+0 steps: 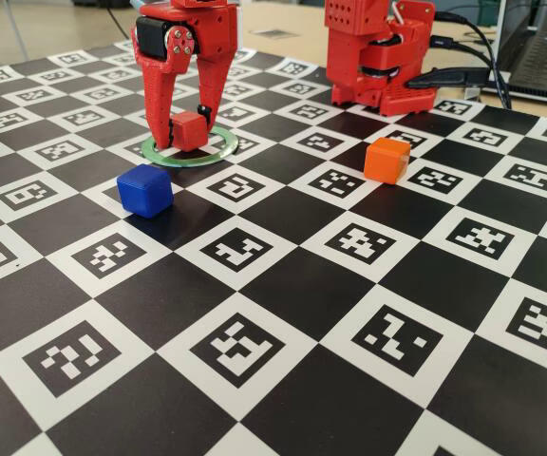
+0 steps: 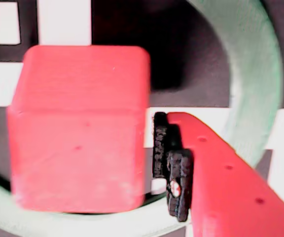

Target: Grab the red cube then put it in the green circle then put the blue cube on top and finally the orange cube on top

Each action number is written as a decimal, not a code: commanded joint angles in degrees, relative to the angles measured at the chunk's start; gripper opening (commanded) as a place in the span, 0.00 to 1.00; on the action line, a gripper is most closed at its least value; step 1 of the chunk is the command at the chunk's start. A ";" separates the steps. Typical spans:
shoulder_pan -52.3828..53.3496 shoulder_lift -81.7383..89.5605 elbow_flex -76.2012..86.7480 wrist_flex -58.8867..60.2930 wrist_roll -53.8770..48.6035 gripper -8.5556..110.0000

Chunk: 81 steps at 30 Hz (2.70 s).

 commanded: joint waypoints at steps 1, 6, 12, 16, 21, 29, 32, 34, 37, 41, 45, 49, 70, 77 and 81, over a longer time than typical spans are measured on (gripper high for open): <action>0.97 2.99 -3.87 2.72 0.26 0.29; 1.58 4.31 -9.05 8.00 0.53 0.29; 2.11 5.27 -15.56 13.71 1.23 0.29; 1.41 5.36 -21.09 18.81 3.16 0.29; -1.41 5.36 -27.07 23.64 6.50 0.29; -7.73 4.39 -31.82 28.04 11.43 0.29; -10.20 3.87 -32.96 28.83 12.74 0.29; -11.78 3.25 -33.49 29.09 13.45 0.29; -14.06 2.29 -34.01 28.74 14.06 0.29; -17.14 -0.44 -35.86 29.18 15.03 0.29; -19.51 -3.43 -38.85 30.32 17.14 0.29; -21.53 -5.19 -40.96 30.32 19.42 0.29; -21.97 -17.67 -52.82 26.63 23.20 0.34; -19.69 -22.76 -52.38 22.06 21.18 0.34; -19.07 -25.05 -51.86 19.78 20.48 0.34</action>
